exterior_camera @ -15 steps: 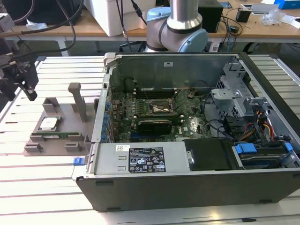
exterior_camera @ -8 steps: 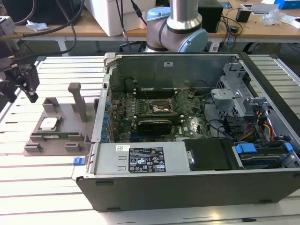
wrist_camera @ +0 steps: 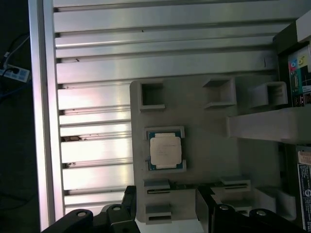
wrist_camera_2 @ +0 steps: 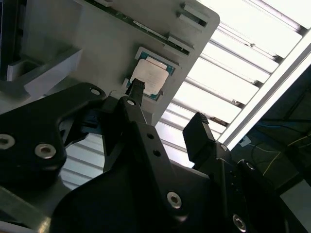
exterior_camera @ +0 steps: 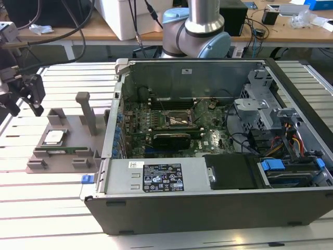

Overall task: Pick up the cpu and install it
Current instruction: 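Pick up the cpu and move it towards the insertion slot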

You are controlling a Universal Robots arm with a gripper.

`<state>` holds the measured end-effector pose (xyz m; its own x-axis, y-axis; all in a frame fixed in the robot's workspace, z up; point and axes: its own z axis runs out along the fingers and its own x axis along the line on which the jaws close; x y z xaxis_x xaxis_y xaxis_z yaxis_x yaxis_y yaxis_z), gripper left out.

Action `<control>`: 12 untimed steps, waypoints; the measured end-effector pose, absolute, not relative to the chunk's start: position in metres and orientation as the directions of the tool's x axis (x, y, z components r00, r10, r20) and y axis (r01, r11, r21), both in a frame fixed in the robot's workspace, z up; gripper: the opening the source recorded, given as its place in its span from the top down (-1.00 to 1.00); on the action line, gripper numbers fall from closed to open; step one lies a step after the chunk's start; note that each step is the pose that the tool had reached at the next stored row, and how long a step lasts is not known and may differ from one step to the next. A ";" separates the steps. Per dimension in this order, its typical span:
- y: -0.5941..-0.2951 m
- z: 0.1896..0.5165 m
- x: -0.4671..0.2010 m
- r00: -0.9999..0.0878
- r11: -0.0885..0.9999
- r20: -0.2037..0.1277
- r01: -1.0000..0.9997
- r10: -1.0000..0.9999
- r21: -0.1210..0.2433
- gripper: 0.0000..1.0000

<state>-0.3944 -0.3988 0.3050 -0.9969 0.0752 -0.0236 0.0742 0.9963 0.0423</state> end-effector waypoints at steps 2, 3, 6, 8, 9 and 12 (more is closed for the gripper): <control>-0.399 0.303 -0.394 -0.997 0.996 -0.023 0.074 0.075 0.042 -0.20; -0.399 0.303 -0.394 -0.997 0.996 -0.023 0.074 0.075 0.042 -0.20; -0.399 0.301 -0.394 -0.997 0.996 -0.023 0.074 0.075 0.042 -0.20; -0.399 0.299 -0.394 -0.997 0.996 -0.023 0.074 0.075 0.042 -0.20; -0.399 0.298 -0.394 -0.997 0.996 -0.023 0.074 0.075 0.042 -0.20; -0.399 0.296 -0.394 -0.997 0.996 -0.024 0.074 0.075 0.042 -0.20</control>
